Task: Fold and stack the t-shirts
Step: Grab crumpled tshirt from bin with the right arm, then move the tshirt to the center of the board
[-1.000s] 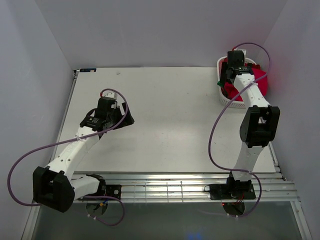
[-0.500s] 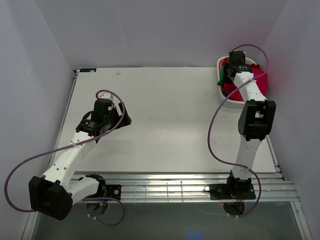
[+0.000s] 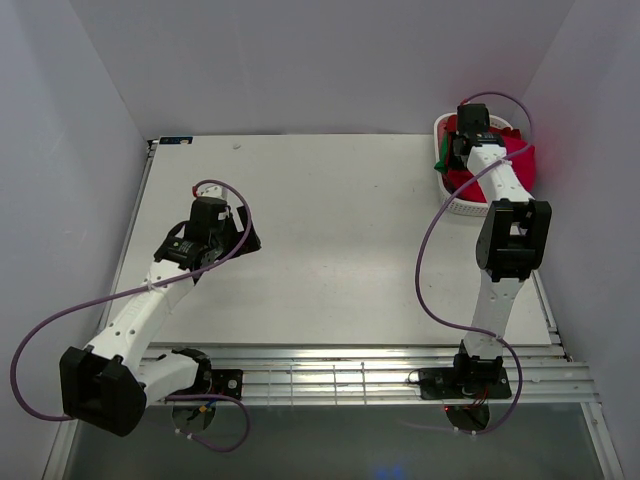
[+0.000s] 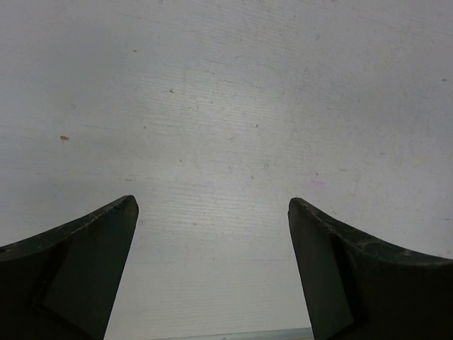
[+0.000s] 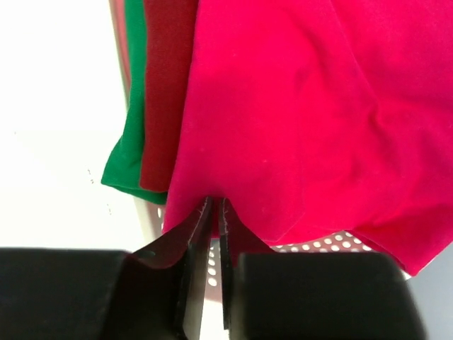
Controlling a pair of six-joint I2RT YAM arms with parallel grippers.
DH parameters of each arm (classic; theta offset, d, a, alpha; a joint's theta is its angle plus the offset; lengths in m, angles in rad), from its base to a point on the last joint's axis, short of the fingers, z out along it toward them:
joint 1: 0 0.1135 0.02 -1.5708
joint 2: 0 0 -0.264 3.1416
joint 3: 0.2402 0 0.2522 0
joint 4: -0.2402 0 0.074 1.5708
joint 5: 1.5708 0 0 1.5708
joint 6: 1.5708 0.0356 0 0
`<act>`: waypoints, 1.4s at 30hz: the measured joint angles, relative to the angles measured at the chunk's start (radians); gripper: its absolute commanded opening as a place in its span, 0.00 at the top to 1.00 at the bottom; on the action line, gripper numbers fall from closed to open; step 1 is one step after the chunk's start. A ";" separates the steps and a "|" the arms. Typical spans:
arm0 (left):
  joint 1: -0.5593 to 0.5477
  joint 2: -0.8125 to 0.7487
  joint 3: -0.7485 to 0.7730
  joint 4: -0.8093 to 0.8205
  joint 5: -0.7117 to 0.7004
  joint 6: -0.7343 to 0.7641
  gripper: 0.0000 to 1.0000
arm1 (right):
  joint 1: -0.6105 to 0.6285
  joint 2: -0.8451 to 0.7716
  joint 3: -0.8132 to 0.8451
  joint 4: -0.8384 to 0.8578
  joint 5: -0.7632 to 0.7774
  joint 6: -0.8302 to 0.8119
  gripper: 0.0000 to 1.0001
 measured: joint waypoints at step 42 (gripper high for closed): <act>0.000 -0.040 -0.024 0.004 -0.003 0.003 0.02 | 0.449 -0.134 0.476 -0.240 -0.058 0.029 0.92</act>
